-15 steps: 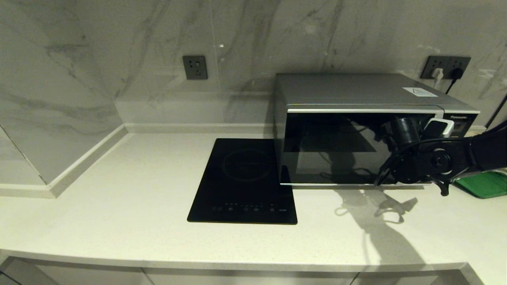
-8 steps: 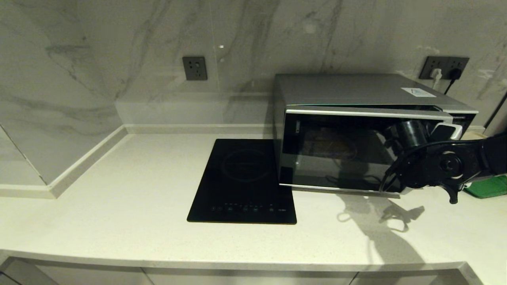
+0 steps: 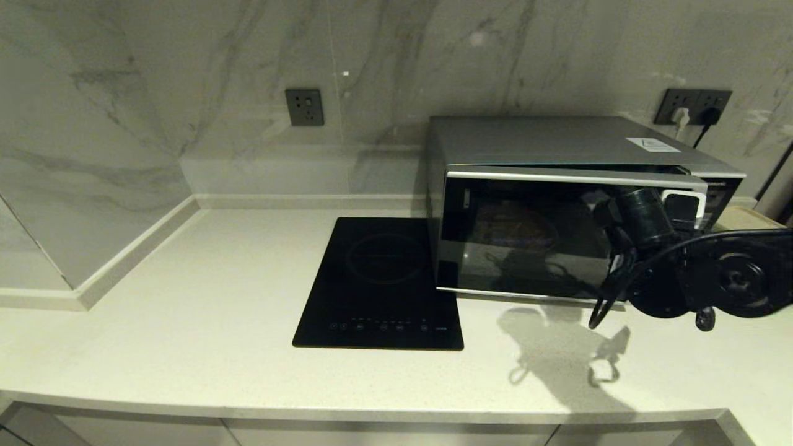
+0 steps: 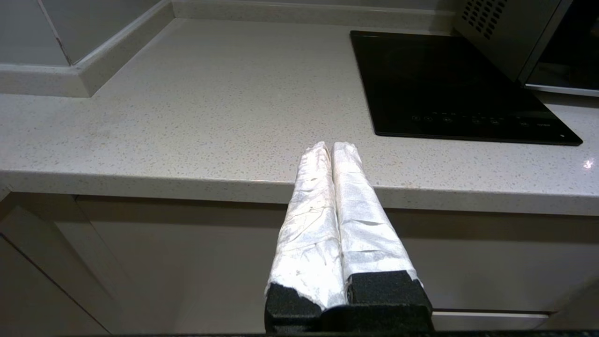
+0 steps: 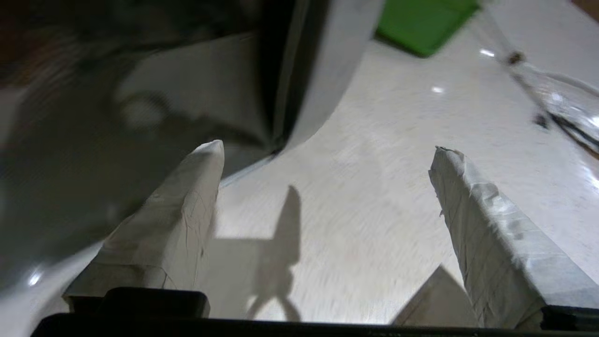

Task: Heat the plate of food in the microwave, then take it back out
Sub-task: Open the microwave oven

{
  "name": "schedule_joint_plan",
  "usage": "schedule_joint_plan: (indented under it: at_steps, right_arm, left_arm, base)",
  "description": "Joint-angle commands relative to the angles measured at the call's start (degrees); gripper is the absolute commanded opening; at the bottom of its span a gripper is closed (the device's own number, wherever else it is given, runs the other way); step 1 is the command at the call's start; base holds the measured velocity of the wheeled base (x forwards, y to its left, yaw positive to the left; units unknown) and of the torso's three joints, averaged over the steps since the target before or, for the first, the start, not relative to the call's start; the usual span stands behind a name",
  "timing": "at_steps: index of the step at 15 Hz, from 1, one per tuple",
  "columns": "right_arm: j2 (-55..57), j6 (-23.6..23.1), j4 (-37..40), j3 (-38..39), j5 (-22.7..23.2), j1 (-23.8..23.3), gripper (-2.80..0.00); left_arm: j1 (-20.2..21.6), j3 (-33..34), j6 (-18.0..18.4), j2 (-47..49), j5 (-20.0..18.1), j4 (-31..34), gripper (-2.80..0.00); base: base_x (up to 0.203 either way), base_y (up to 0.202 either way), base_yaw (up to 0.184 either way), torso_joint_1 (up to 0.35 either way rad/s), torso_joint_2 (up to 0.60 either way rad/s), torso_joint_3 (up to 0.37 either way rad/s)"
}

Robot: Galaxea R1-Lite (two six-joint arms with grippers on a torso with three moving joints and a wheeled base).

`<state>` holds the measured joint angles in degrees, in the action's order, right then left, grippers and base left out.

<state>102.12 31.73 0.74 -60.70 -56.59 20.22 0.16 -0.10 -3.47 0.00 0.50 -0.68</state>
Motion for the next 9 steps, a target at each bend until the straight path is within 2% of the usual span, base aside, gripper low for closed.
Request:
schedule_joint_plan:
  at_steps: [1, 3, 4, 6, 9]
  right_arm:
    - [-13.61, -1.53, 3.06, 3.47, 5.10, 7.40, -2.80]
    - [-22.34, -2.34, 12.87, 2.02, 14.26, 10.93, -2.80]
    - [-25.09, -2.52, 17.44, -1.71, 18.18, 11.17, -2.80]
    - [-24.95, -2.87, 24.17, -12.84, 21.33, 8.19, -2.80]
    - [-14.04, -3.18, 30.85, -26.90, 22.77, -0.69, -2.80]
  left_arm:
    - [0.02, 0.01, -0.04, 0.00, 0.02, -0.02, -2.80]
    - [0.02, 0.01, -0.04, 0.00, 0.02, -0.02, -2.80]
    - [0.02, 0.01, -0.04, 0.00, 0.02, -0.02, -2.80]
    - [0.02, 0.01, -0.04, 0.00, 0.02, -0.02, -2.80]
    - [0.02, 0.01, -0.04, 0.00, 0.02, -0.02, -2.80]
  base:
    - [0.000, 0.000, 0.000, 0.000, 0.00, 0.000]
    - [0.000, 0.000, 0.000, 0.000, 0.00, 0.000]
    - [0.000, 0.000, 0.000, 0.000, 0.00, 0.000]
    - [0.000, 0.000, 0.000, 0.000, 0.00, 0.000]
    - [0.000, 0.000, 0.000, 0.000, 0.00, 0.000]
